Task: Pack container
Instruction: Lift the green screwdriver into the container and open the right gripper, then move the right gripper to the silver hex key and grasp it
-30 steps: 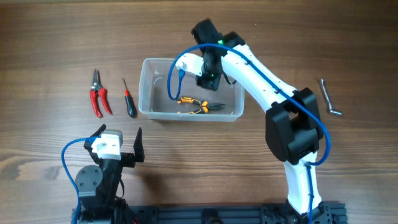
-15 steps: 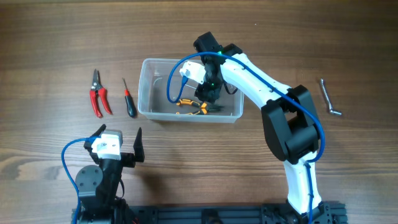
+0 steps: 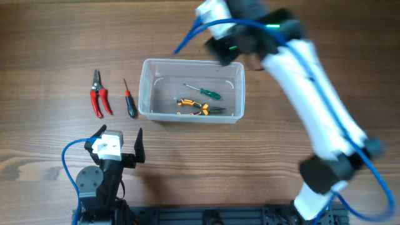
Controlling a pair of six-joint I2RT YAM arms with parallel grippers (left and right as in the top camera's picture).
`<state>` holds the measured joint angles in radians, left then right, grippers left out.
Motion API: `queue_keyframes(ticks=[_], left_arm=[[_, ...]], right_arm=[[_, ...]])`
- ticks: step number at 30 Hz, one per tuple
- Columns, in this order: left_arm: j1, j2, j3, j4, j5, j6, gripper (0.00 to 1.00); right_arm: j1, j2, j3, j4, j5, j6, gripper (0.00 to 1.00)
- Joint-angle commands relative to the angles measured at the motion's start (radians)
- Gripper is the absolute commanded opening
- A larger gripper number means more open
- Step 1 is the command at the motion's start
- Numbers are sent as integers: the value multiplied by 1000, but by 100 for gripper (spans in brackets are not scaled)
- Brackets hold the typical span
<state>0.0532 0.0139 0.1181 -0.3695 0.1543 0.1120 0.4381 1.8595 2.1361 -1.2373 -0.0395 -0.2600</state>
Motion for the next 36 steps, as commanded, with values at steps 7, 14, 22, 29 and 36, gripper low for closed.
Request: queue_keyframes(ticks=[7, 14, 22, 29, 36], left_arm=[[-6, -8, -6, 2, 12, 15, 100], [-6, -8, -6, 2, 12, 15, 100], [-6, -8, -6, 2, 12, 15, 100], [-6, -8, -6, 2, 12, 15, 100], [-6, -8, -6, 2, 12, 15, 100]], right_arm=[[-491, 29, -51, -195, 96, -3, 66], [-720, 118, -167, -107, 96, -28, 56], [-787, 220, -298, 21, 93, -59, 56], [-787, 237, -530, 222, 97, -133, 45], [-786, 238, -613, 301, 95, -133, 36]])
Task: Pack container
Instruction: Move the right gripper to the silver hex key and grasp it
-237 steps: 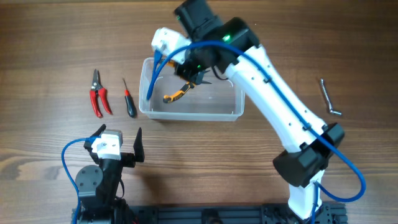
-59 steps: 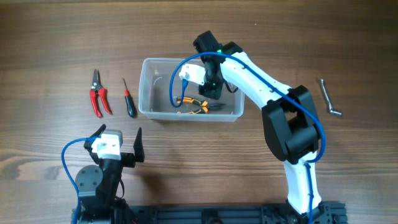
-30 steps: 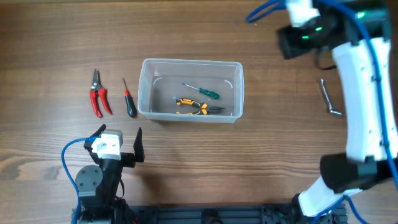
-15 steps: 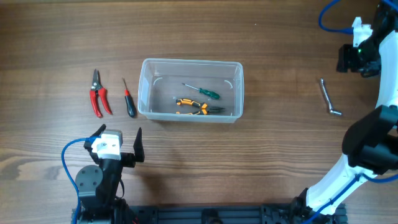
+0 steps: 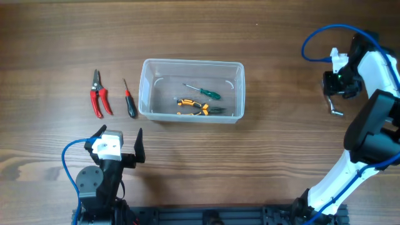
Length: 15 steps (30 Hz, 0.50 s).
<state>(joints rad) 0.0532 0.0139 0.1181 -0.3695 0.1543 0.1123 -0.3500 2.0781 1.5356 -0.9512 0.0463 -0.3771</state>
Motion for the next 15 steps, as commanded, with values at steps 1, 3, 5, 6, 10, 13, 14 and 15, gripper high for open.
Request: queue_keyframes(ticks=[1, 3, 5, 6, 10, 13, 14, 15], left_arm=[[-6, -8, -6, 2, 12, 15, 100], [-6, -8, -6, 2, 12, 15, 100], [-6, -8, -6, 2, 12, 15, 100], [-6, -8, -6, 2, 12, 15, 100], [-6, -8, -6, 2, 12, 15, 100], [-6, -7, -6, 2, 12, 15, 100], [-6, -7, -6, 2, 12, 15, 100], [-6, -8, -6, 2, 12, 15, 100]], right_arm=[[2, 19, -13, 20, 10, -16, 34], [2, 19, -13, 25, 6, -16, 33], [2, 21, -13, 27, -2, -16, 33], [2, 24, -13, 27, -2, -16, 33], [2, 28, -53, 50, -2, -16, 33], [2, 29, -87, 73, -1, -16, 33], [2, 29, -95, 77, -1, -16, 33], [2, 29, -106, 86, -1, -16, 33]])
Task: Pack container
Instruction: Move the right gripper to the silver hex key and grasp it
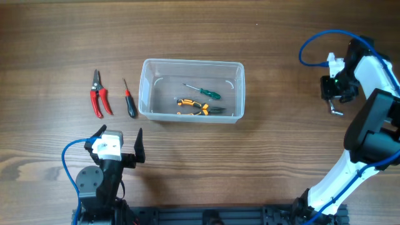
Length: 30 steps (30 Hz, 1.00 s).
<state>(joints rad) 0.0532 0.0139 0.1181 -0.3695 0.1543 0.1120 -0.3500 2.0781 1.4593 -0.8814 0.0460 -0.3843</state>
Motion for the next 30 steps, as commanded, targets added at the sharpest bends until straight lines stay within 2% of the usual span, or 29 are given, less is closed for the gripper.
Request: queue_keyframes(ticks=[1, 7, 11, 14, 17, 24, 30], left_arm=[[-6, -7, -6, 2, 12, 15, 100], [-6, -8, -6, 2, 12, 15, 100], [-6, -8, -6, 2, 12, 15, 100], [-6, -8, -6, 2, 12, 15, 100], [-6, -8, -6, 2, 12, 15, 100], [-6, -8, -6, 2, 12, 15, 100], [-6, -8, -6, 2, 12, 15, 100]], right_arm=[[2, 29, -42, 26, -1, -8, 33], [2, 29, -70, 49, -1, -5, 31], [2, 29, -70, 40, -9, 3, 17], [2, 29, -70, 40, -20, 3, 14], [2, 28, -70, 39, -49, 3, 4], [3, 23, -48, 14, -174, 24, 4], [23, -21, 124, -58, -318, 68, 5]])
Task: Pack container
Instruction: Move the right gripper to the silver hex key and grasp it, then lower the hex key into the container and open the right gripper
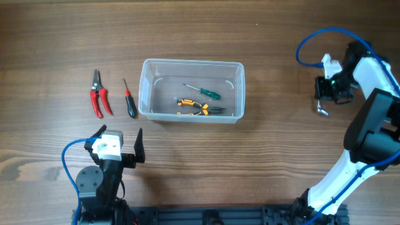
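Note:
A clear plastic container [147, 94] stands mid-table, holding a green-handled screwdriver [203, 91] and yellow-and-black pliers [194, 107]. Left of it on the wood lie red pruning shears [98, 94] and a red-and-black screwdriver [129, 100]. My left gripper [119, 140] rests near the front edge, below those two tools, open and empty. My right gripper [321, 106] hangs far right of the container with nothing visible in it. Its fingers [322, 111] point down, and their spread cannot be made out.
The wooden table [275, 156] runs bare between the container and the right arm. Blue cables loop off both arms. A black rail lines the front edge.
The right gripper has shifted slightly left, toward the container. The left arm, the container and all the tools lie as before.
At first the right arm reached over the container's far right corner, with the green screwdriver and pliers inside. Later it was drawn back to the far right of the table. Since then it has edged slightly leftward. The left arm stayed still throughout.

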Controlling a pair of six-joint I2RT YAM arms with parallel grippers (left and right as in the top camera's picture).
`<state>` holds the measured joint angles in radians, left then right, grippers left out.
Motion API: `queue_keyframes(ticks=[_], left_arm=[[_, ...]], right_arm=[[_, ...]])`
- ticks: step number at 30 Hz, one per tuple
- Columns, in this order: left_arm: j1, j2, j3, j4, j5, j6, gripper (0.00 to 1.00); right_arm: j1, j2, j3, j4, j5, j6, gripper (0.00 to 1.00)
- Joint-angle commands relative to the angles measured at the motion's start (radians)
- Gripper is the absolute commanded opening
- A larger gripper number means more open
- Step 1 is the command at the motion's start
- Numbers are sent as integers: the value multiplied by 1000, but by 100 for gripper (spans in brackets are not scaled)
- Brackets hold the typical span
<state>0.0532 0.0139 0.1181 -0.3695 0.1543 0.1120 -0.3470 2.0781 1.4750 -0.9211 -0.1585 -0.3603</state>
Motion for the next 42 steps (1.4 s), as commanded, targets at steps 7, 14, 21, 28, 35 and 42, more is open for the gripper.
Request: queue_keyframes(ticks=[7, 14, 21, 28, 35, 42], left_arm=[[-6, -8, -6, 2, 12, 15, 100], [-6, -8, -6, 2, 12, 15, 100], [-6, -8, -6, 2, 12, 15, 100], [-6, -7, -6, 2, 12, 15, 100], [-6, -8, -6, 2, 12, 15, 100], [-6, -8, -6, 2, 12, 15, 100]], right_arm=[[195, -119, 363, -111, -112, -6, 4], [515, -222, 491, -98, -157, -64, 4], [822, -241, 493, -97, -152, -267, 4], [944, -153, 466, -135, -149, -377, 4], [971, 45, 434, -165, -111, -393, 4], [971, 141, 434, -152, -58, -398, 4]])
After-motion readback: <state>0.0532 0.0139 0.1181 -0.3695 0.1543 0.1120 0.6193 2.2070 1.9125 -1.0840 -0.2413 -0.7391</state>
